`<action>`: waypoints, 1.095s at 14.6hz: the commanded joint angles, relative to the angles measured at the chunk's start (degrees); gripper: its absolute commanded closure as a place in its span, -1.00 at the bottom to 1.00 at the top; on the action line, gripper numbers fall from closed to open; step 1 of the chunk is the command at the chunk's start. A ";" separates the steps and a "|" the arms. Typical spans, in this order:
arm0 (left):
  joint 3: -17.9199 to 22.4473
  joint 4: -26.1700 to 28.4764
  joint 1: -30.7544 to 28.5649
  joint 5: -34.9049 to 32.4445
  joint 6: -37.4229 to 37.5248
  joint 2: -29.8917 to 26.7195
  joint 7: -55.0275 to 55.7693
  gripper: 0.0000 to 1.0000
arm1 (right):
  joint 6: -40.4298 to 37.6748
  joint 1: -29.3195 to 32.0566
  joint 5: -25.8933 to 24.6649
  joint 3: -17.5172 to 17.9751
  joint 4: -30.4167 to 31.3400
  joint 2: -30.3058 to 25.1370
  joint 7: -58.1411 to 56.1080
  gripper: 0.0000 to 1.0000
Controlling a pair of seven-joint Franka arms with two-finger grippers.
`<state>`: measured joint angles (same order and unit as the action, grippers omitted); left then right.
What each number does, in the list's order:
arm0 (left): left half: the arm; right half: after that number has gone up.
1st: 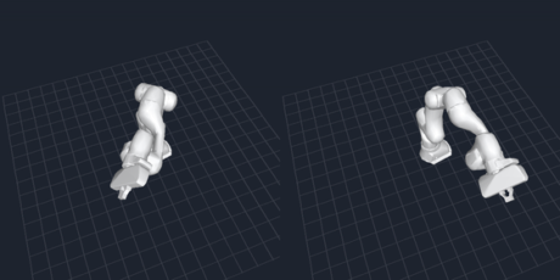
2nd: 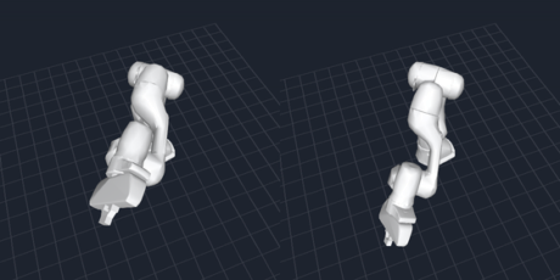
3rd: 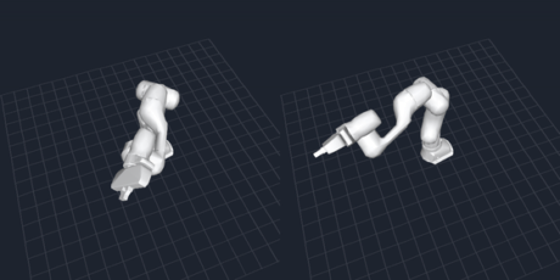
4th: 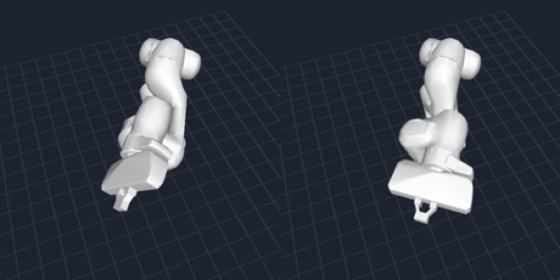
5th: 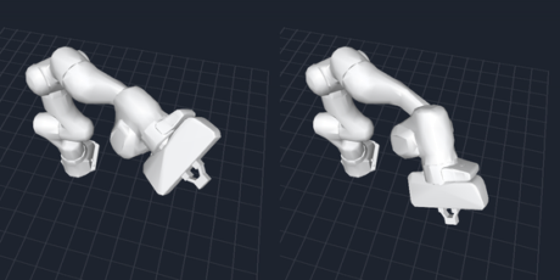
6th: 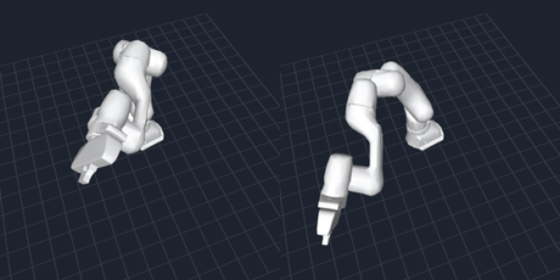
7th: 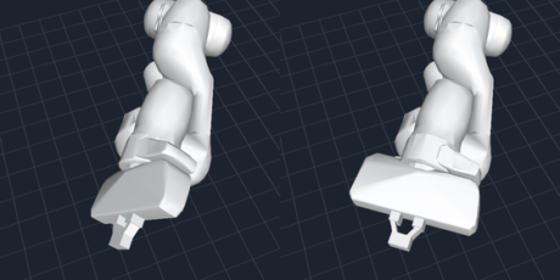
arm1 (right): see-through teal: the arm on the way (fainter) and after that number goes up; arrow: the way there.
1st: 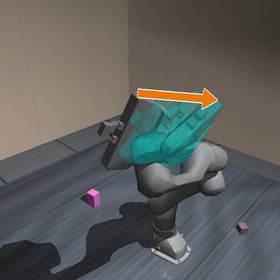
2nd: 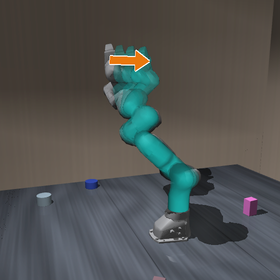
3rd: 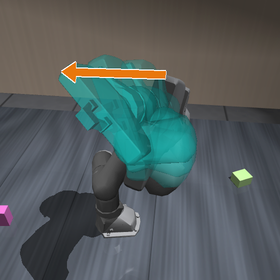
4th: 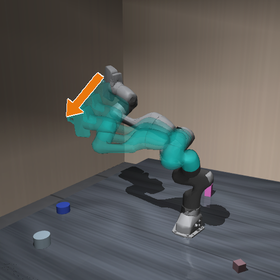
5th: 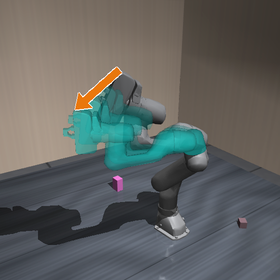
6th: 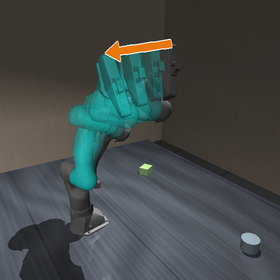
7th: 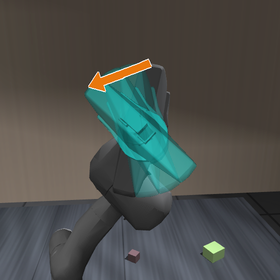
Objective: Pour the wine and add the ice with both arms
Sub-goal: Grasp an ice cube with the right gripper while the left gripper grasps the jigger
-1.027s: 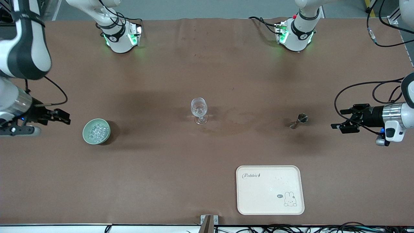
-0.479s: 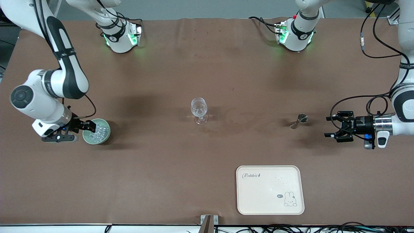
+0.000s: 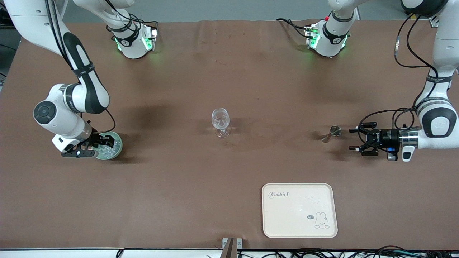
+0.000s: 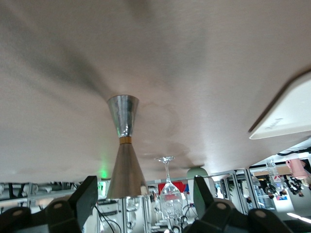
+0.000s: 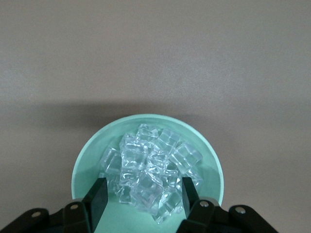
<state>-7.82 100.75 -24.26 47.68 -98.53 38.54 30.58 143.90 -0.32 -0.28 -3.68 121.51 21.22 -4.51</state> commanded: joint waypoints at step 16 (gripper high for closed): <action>-1.32 2.26 0.88 6.02 0.09 6.28 -2.54 -0.40 | 1.03 0.05 0.11 -0.01 0.75 1.28 1.00 -0.14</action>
<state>-8.91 102.82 -23.49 52.35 -98.48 44.44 29.12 144.35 -0.31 -0.28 -3.72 122.06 22.66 -4.41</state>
